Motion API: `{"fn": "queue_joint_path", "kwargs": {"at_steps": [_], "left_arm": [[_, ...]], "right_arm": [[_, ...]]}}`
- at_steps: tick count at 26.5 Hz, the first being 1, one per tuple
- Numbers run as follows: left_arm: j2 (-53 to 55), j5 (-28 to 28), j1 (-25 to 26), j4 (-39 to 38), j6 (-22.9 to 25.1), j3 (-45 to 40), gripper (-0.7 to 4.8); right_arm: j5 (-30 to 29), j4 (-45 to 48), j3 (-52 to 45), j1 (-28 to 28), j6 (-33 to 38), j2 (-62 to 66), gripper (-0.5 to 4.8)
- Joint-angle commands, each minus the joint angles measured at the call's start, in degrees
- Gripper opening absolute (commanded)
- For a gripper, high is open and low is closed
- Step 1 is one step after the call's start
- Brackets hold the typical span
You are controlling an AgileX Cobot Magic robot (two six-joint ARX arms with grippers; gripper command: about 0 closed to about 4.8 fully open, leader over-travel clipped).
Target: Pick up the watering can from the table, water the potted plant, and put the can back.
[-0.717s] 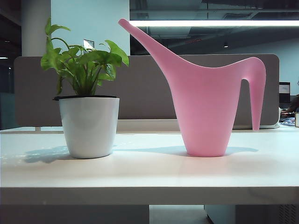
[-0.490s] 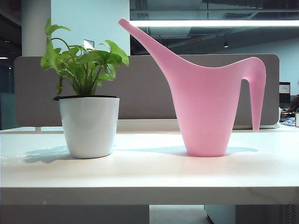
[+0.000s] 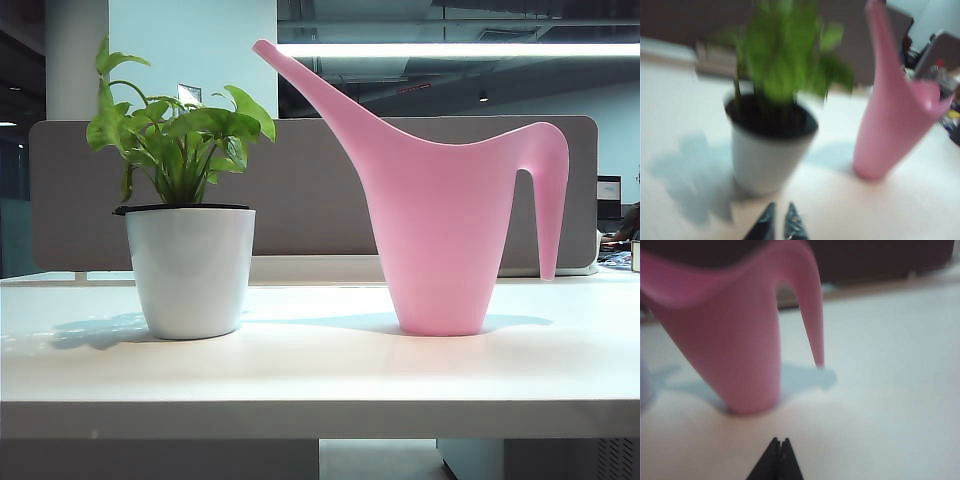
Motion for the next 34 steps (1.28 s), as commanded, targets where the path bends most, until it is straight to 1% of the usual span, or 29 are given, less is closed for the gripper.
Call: {"fn": "queue_joint_path", "kwargs": {"at_steps": [1,4,7,10,12,14,16,17,18,19,21,22,23,25,29,31,32,34], "left_arm": [[0.22,-3.08,0.07,-2.10,2.64,6.93,0.16],[2.38,-5.11,0.07,-3.69,3.87,11.50,0.15],[9.44,-4.85,0.02,-5.75,8.44,15.21,0.15],[17.68,-4.85,-0.87,-6.91,9.88,17.27,0.15],[24.44,-6.21,-3.85,-6.40,10.78,17.86,0.15],[29.90,-9.42,-7.76,-4.76,12.26,17.86,0.16],[35.52,-12.83,-13.03,-2.43,13.31,17.86,0.17],[39.89,-16.83,-18.73,0.72,14.23,17.88,0.19],[42.75,-21.31,-22.99,3.85,14.88,17.86,0.21],[44.37,-24.98,-25.81,5.97,15.98,17.88,0.22],[46.01,-30.84,-29.68,8.68,18.12,17.86,0.22],[46.64,-33.64,-31.50,10.40,19.10,17.86,0.23],[46.75,-35.23,-32.96,11.41,19.15,17.86,0.27],[46.75,-36.52,-34.40,13.20,19.19,17.86,0.27],[46.45,-37.40,-34.51,15.17,19.08,17.86,0.27],[46.42,-37.40,-34.51,14.36,19.10,17.86,0.27],[46.42,-37.44,-34.51,13.20,19.10,17.81,0.27],[46.31,-37.92,-34.51,11.19,19.04,17.79,0.27]], "right_arm": [[-0.35,3.02,4.42,0.17,5.38,-0.09,-0.01],[-1.27,5.55,7.89,0.26,6.58,0.02,-0.01],[-2.19,4.96,12.83,0.26,6.38,1.73,-0.01],[-4.00,3.74,16.52,0.28,4.44,4.96,-0.01],[-5.57,2.10,19.39,0.33,2.29,8.94,-0.01],[-6.32,-0.07,21.92,0.68,0.74,12.98,-0.01],[-6.25,-0.94,23.41,1.40,-1.75,16.70,-0.01],[-6.21,-0.37,23.69,2.54,-3.15,20.17,-0.01],[-4.52,-0.46,23.67,3.76,-3.13,22.60,-0.01],[-3.10,-0.50,23.56,4.87,-3.13,24.09,0.00],[-0.98,-0.55,23.47,7.39,-3.23,26.14,0.00],[0.96,-0.66,23.47,8.79,-3.34,26.80,0.01],[4.09,-0.63,23.47,10.67,-3.85,27.61,0.04],[9.27,-0.66,23.45,14.56,-4.92,28.35,0.05],[19.30,1.33,22.64,23.87,-8.13,28.81,0.14],[25.40,5.20,20.68,29.48,-10.43,28.70,0.23],[30.03,9.55,18.38,33.70,-13.20,28.50,0.23],[35.71,16.26,14.82,39.12,-17.20,28.28,0.24]]}}
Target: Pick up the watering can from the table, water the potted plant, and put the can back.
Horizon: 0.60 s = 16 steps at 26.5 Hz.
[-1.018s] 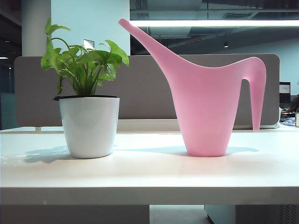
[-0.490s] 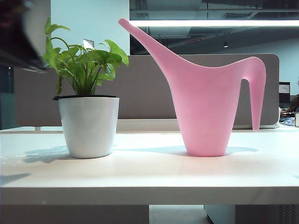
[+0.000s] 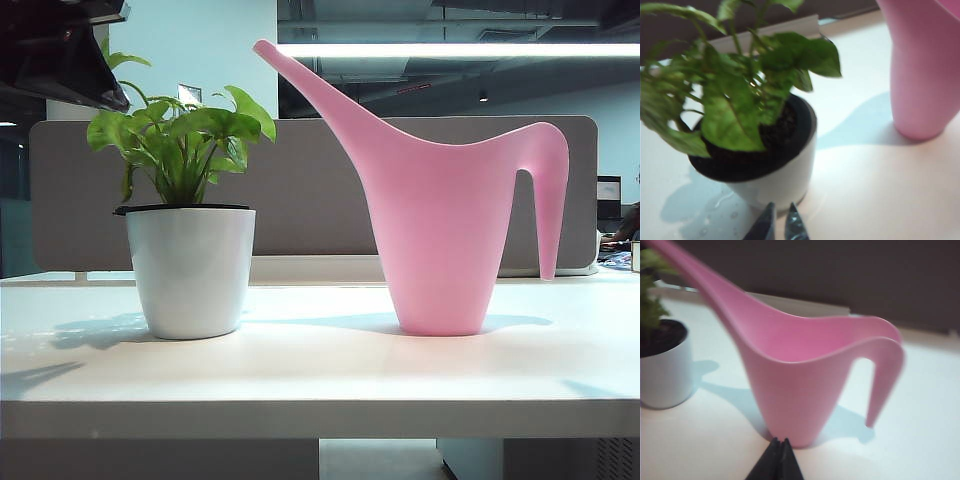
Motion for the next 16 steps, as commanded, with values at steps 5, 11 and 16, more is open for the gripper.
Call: {"fn": "queue_joint_path", "kwargs": {"at_steps": [5,11,16], "left_arm": [[-2.71,0.13,-0.04,-7.04,-0.63,0.07,0.26],[-12.70,9.60,-0.07,-11.98,-1.55,0.04,0.26],[-26.71,10.03,-0.07,-20.48,-3.04,0.33,0.00]], "right_arm": [[18.97,29.99,-13.84,14.23,-15.76,-0.20,0.23],[13.25,39.98,-19.98,11.67,-17.55,-0.20,0.23],[7.61,39.74,-19.98,5.68,-14.84,-0.20,0.23]]}}
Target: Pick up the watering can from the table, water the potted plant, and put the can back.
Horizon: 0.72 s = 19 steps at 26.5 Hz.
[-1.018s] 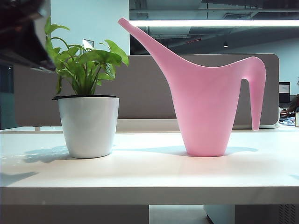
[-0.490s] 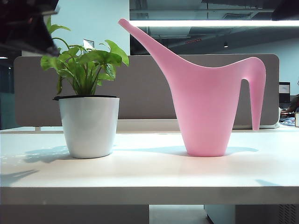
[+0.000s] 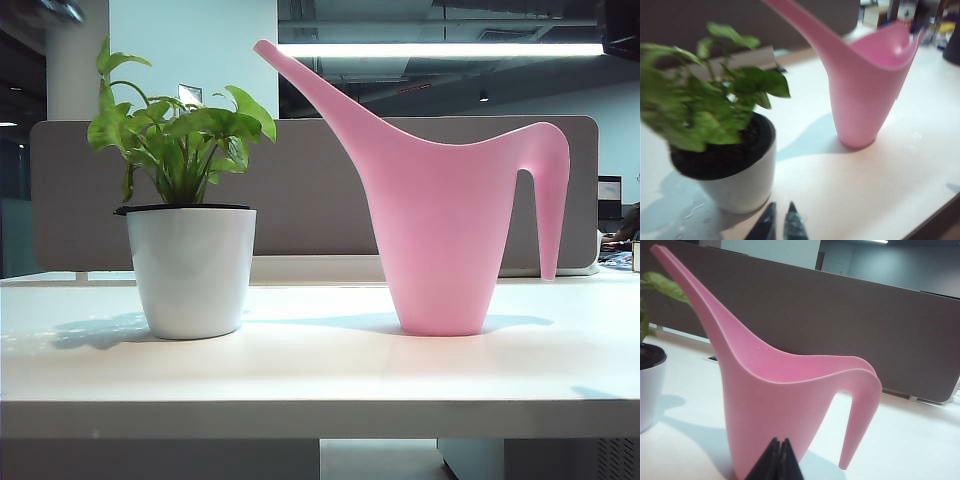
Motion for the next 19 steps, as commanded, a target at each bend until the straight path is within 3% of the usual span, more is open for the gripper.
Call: {"fn": "queue_joint_path", "kwargs": {"at_steps": [1,4,6,10,15,19], "left_arm": [[-7.54,-0.35,0.02,-7.13,-1.55,0.61,-0.06],[-10.95,-0.48,0.02,-11.37,-1.53,2.45,-0.06],[-10.84,-0.37,0.07,-12.52,-0.55,4.20,-0.06],[-8.50,1.62,0.04,-7.52,0.20,4.35,-0.06],[-3.15,-1.20,0.04,-3.76,4.20,4.35,-0.06],[1.40,-1.25,0.04,-0.55,4.46,4.35,-0.05]], "right_arm": [[-3.06,1.33,0.22,-2.93,2.27,0.04,0.23],[-5.99,1.38,0.22,-5.79,2.27,0.04,0.25],[-8.98,1.07,0.22,-8.50,2.38,0.04,0.56],[-14.36,1.31,0.22,-14.64,4.24,0.15,0.56],[-23.26,4.39,0.35,-23.43,7.08,2.38,0.58],[-29.40,10.86,0.39,-29.81,11.34,8.63,0.58]]}}
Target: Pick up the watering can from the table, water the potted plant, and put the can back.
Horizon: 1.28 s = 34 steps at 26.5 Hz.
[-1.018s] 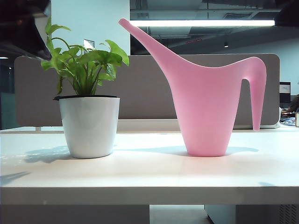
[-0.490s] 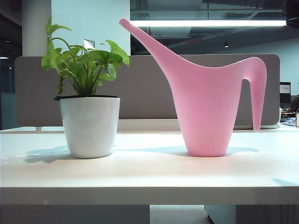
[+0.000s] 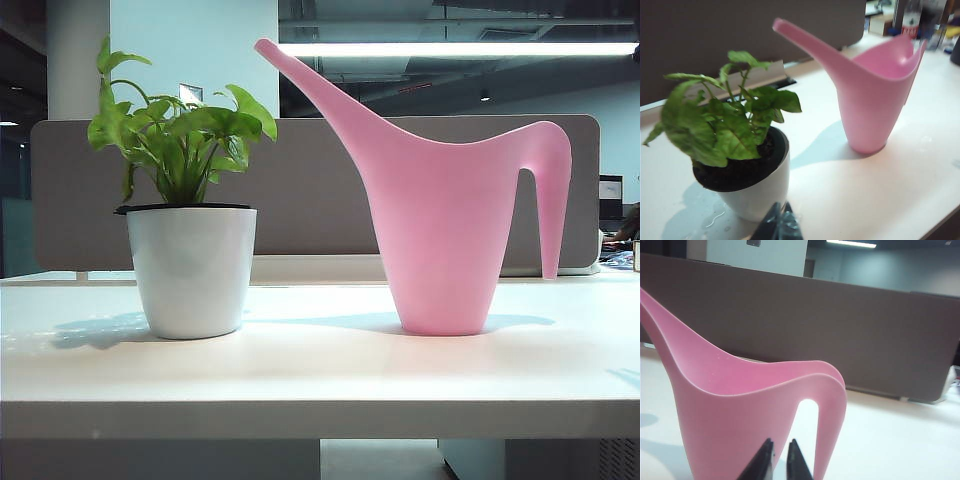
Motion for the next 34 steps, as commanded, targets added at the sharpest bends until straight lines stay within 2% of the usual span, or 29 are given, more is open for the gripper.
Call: {"fn": "queue_joint_path", "kwargs": {"at_steps": [1,3,10,13,16,19,22,24,26,30,32,34], "left_arm": [[3.41,-0.04,-0.04,3.91,0.50,0.22,-0.05],[4.22,-0.09,-0.02,3.54,0.26,0.20,-0.01],[4.13,-1.97,-0.02,6.84,0.15,0.22,0.04],[4.04,-1.33,-0.04,6.38,0.13,0.22,0.04],[4.13,0.04,-0.04,6.23,0.13,0.20,0.04],[4.13,-0.07,-0.07,6.29,0.13,0.22,0.04],[4.13,-0.20,-0.04,6.25,0.13,0.22,0.04],[4.13,-0.15,-0.04,6.23,0.13,0.20,0.04],[4.13,-0.17,-0.04,6.23,0.13,0.20,0.04],[4.13,-0.17,-0.04,6.27,0.13,0.22,0.04],[4.13,-0.20,-0.04,6.21,0.13,0.20,0.04],[4.13,-0.20,-0.04,6.25,0.13,0.22,0.04]], "right_arm": [[-5.16,8.55,0.35,-4.92,4.02,7.76,0.59],[-5.92,13.05,1.18,-6.47,4.55,16.11,0.59],[-6.38,33.27,4.96,-6.29,4.39,40.57,0.69],[-6.97,39.93,7.43,-6.43,4.00,50.29,1.33],[-6.97,40.26,11.74,-6.43,3.74,58.60,1.81],[-6.38,40.26,14.21,-6.43,3.67,62.62,1.81],[-2.32,40.26,15.23,-6.45,3.45,63.95,1.82],[-0.85,40.26,15.52,-6.54,1.62,63.95,2.15],[-1.44,40.30,15.89,-6.99,-0.87,63.95,2.31],[-3.52,40.28,16.98,-8.07,-0.90,63.95,2.36],[-3.98,40.26,17.90,-8.85,-0.39,63.95,2.67],[-4.02,40.17,18.49,-9.38,0.15,63.95,2.67]]}}
